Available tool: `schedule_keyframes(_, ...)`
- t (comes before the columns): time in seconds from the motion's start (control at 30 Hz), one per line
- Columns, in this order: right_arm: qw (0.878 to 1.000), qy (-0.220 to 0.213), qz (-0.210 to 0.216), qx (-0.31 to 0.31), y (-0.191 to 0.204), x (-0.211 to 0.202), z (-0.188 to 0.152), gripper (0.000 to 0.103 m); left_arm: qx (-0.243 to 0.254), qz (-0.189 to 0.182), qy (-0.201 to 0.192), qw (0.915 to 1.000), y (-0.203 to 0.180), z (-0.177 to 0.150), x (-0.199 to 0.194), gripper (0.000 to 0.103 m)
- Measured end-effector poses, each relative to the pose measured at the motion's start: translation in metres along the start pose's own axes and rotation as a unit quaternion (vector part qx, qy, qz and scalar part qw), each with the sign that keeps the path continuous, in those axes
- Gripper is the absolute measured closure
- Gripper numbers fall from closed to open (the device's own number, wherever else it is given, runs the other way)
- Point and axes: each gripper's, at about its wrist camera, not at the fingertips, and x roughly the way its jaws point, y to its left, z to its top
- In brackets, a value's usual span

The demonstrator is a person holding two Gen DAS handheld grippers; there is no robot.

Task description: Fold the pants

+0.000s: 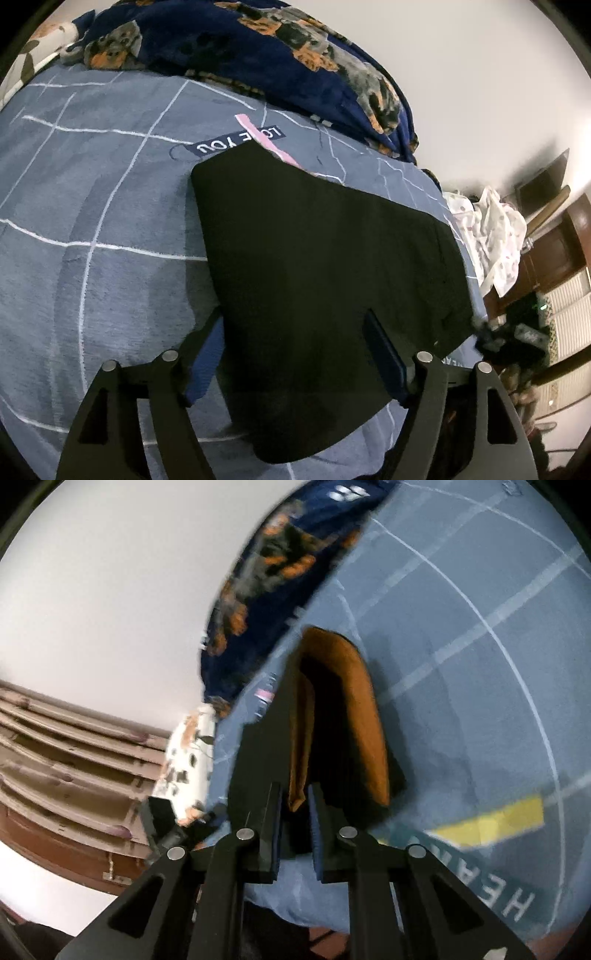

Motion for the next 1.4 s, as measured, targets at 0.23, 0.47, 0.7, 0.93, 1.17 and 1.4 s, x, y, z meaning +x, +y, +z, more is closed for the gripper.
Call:
schedule_keyframes(0.23,0.999,0.001,0.007,0.038,-0.016,-0.002,-0.005,0.091,-0.016,-0.004,0.014,0.9998,0.007,-0.001,0.003,0.028)
schedule_keyframes(0.47,0.999,0.001,-0.041,0.020,-0.017,0.006,-0.006,0.092,-0.019,0.005,0.037,0.9991,0.013,-0.005,0.020,0.028)
schedule_keyframes(0.7,0.997,-0.013,-0.077,-0.003,-0.002,-0.009,0.005,0.073,-0.019,-0.002,0.030,0.9994,0.014,-0.008,0.018,0.027)
schedule_keyframes(0.93,0.998,0.024,-0.053,0.033,-0.013,0.004,0.014,0.056,-0.020,-0.001,0.034,0.9992,0.015,-0.008,0.017,0.027)
schedule_keyframes(1.17,0.995,0.003,-0.094,0.025,-0.001,-0.008,0.019,0.056,-0.024,-0.007,0.039,0.9989,0.016,-0.006,0.018,0.026)
schedule_keyframes(1.4,0.997,0.030,-0.069,0.030,0.002,-0.009,0.022,0.057,-0.030,-0.014,0.038,0.9987,0.019,-0.006,0.017,0.026)
